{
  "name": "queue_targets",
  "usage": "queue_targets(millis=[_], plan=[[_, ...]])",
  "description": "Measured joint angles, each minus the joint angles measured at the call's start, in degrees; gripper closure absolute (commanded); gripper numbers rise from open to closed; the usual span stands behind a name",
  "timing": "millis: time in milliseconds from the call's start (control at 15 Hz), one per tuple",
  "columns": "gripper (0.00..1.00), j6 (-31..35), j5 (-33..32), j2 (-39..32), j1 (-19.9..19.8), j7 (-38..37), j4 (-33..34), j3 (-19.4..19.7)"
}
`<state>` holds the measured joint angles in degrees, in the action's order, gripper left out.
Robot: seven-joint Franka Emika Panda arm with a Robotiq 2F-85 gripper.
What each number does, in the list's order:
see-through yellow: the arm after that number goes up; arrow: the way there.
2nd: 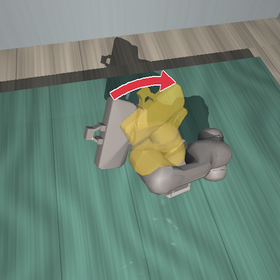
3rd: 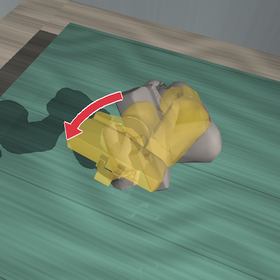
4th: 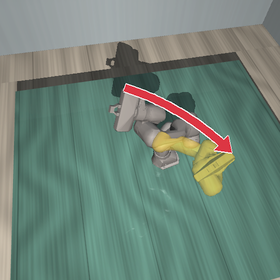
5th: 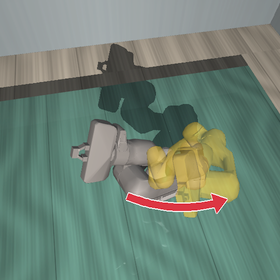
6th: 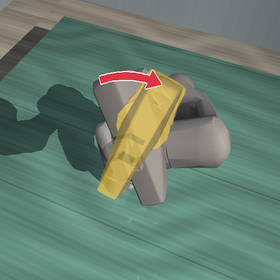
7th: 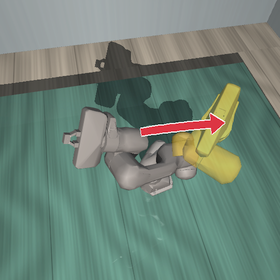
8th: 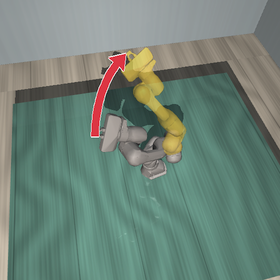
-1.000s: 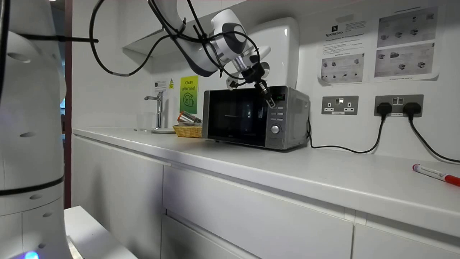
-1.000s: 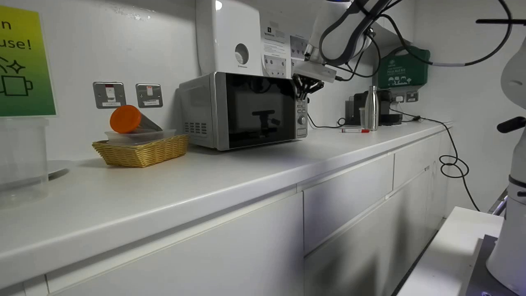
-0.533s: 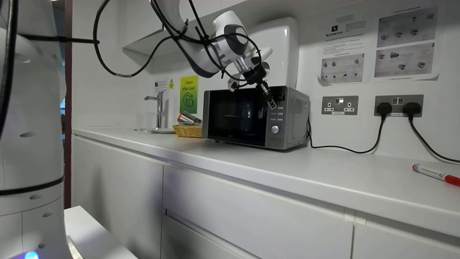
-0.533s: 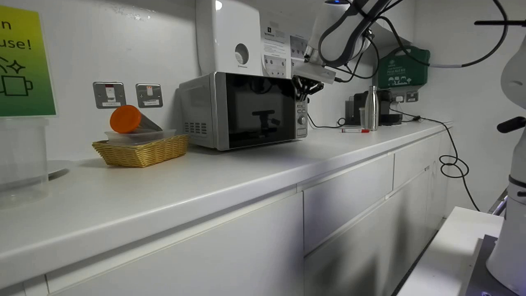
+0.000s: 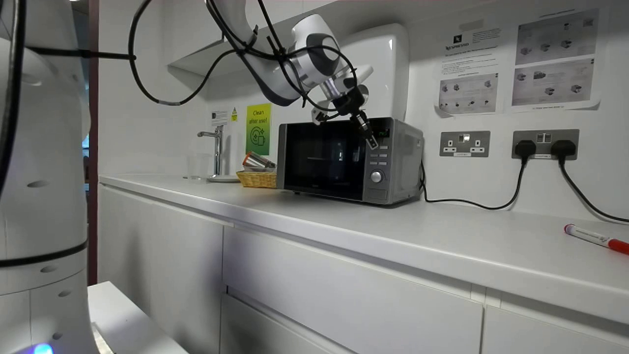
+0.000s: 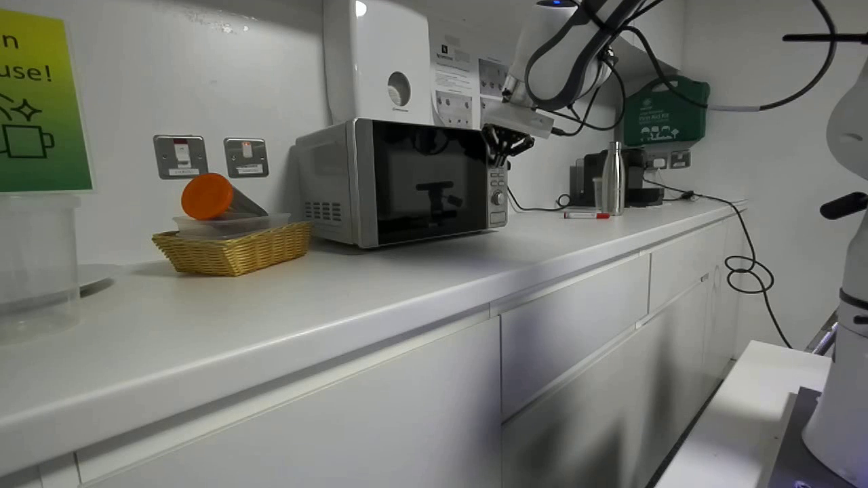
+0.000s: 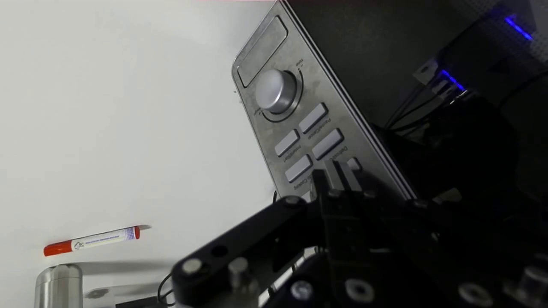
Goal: Press on the microwave top left button
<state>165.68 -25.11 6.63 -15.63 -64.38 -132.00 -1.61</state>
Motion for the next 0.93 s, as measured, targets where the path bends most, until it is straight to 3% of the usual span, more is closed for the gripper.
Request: queue_targets(millis=[933], plan=[[1.0,0.0,4.62,-0.03,0.13,0.74,-0.02,-0.01]])
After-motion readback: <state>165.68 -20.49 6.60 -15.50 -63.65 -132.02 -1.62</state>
